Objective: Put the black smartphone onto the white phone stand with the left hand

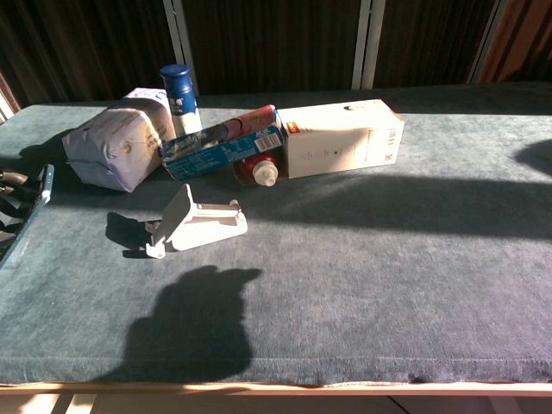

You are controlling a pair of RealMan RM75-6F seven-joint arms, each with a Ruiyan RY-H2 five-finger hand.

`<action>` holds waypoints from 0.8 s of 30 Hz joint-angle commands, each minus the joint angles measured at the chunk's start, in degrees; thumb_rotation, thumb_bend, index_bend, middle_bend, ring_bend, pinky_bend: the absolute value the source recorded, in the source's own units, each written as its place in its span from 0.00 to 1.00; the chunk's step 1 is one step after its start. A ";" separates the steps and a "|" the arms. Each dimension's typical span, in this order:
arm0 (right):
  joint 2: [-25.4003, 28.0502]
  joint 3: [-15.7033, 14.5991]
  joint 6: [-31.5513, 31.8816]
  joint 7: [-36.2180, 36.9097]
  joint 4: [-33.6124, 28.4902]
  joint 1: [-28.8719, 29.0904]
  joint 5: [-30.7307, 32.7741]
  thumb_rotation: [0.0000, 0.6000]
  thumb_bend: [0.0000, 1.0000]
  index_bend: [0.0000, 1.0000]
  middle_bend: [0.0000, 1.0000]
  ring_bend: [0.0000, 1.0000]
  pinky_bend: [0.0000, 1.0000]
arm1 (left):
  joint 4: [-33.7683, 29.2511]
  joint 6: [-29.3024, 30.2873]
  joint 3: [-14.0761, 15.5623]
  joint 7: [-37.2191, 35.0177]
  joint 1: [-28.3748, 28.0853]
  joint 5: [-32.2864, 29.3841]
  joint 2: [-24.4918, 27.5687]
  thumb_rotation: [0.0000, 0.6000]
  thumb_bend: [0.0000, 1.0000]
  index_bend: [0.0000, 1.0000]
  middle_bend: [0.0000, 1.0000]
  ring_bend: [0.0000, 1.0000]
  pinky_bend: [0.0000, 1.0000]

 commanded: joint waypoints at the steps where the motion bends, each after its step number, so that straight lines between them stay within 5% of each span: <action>1: -0.06 0.01 -0.22 -0.17 -0.04 0.07 0.09 1.00 0.25 0.00 0.00 0.00 0.00 | -4.85 0.60 -3.30 -3.04 0.76 -4.07 -1.48 1.00 0.42 0.90 1.00 0.74 0.62; 9: -0.09 0.03 -0.43 -0.26 -0.08 0.15 0.24 1.00 0.25 0.00 0.00 0.00 0.00 | -5.78 2.51 -7.14 -0.56 -0.74 -6.86 -8.64 1.00 0.42 0.90 1.00 0.74 0.62; 24: 0.16 0.07 -1.24 0.13 -0.19 0.62 0.68 1.00 0.25 0.00 0.00 0.00 0.00 | 5.75 10.24 -13.25 11.64 -5.94 -6.74 -26.25 1.00 0.42 0.90 1.00 0.74 0.60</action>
